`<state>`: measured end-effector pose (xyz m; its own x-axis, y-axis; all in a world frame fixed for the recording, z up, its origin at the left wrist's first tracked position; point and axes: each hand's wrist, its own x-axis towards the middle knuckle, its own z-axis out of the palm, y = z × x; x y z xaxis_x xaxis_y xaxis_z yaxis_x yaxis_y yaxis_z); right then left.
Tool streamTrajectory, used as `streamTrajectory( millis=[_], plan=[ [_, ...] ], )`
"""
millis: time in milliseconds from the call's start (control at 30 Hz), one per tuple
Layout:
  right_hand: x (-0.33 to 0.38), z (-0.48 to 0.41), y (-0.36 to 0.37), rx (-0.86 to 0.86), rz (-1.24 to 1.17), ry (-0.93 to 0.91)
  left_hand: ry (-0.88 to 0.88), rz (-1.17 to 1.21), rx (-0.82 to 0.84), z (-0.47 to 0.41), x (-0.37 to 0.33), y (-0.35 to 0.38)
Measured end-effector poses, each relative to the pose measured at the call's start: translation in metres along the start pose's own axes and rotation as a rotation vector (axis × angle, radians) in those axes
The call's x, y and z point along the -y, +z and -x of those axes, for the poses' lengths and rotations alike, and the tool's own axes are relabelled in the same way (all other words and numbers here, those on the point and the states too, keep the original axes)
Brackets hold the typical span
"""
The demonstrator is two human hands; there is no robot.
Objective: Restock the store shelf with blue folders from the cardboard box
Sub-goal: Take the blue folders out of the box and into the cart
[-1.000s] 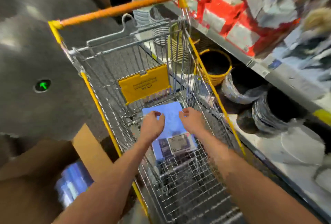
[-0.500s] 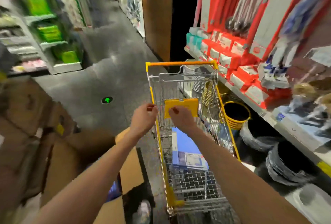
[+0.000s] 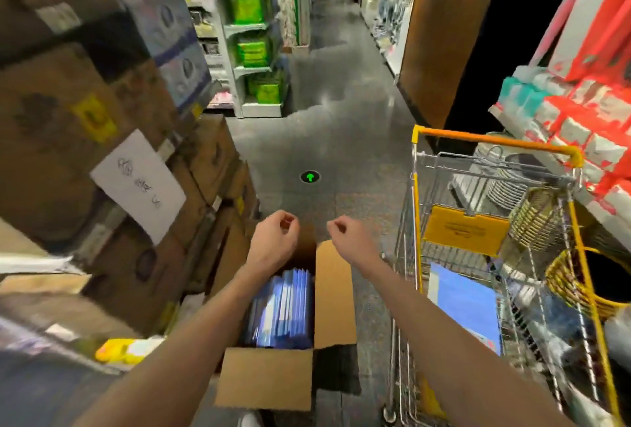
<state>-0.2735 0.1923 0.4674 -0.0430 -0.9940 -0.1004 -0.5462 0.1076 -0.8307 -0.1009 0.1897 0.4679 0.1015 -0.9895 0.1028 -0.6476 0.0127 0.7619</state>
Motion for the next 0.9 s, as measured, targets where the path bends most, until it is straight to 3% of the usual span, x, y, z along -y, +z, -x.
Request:
streamTrajectory(
  millis=[233, 467, 900],
  plan=[
    [0.012, -0.049, 0.097, 0.11, 0.019, 0.077, -0.115, 0.038, 0.05, -0.046, 0.1, -0.023],
    [-0.021, -0.114, 0.188, 0.188, 0.115, 0.283, -0.187, -0.025, 0.236, -0.11, 0.205, -0.003],
    [-0.178, -0.183, 0.279, 0.275, 0.145, 0.58, -0.41, -0.019, 0.552, -0.135, 0.338, 0.116]
  ],
)
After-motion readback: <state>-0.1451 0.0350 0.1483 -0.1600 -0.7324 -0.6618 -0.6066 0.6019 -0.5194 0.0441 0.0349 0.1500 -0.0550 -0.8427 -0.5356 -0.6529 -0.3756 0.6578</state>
